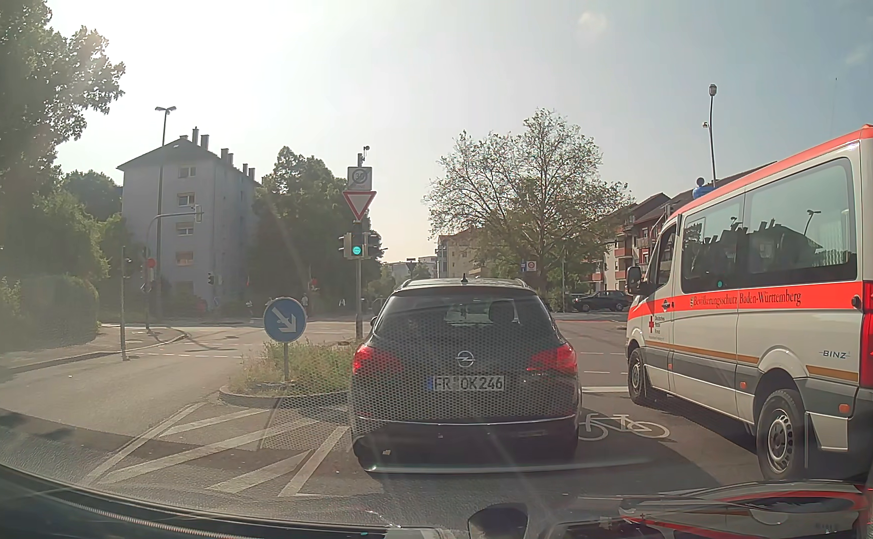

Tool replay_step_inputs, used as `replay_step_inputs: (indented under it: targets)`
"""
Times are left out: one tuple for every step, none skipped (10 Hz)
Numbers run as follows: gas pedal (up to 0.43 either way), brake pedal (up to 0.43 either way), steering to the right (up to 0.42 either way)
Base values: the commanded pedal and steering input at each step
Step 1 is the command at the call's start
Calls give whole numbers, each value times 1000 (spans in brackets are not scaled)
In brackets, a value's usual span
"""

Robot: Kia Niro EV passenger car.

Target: Follow the waypoints while adhering to traffic rules and regulations

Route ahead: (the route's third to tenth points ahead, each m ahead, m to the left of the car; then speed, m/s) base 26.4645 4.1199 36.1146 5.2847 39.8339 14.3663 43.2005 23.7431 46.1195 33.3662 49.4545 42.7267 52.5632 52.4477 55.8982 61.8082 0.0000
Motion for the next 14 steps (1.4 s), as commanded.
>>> replay_step_inputs:
  targets:
    - [0, 0, 0]
    - [0, 0, 0]
    - [0, 0, 1]
    - [0, 0, 0]
    - [0, 0, 0]
    - [98, 0, 1]
    - [189, 0, -3]
    - [220, 0, -9]
    - [240, 0, -9]
    - [240, 0, -1]
    - [240, 0, 1]
    - [240, 0, 2]
    - [240, 0, 2]
    - [240, 0, 4]
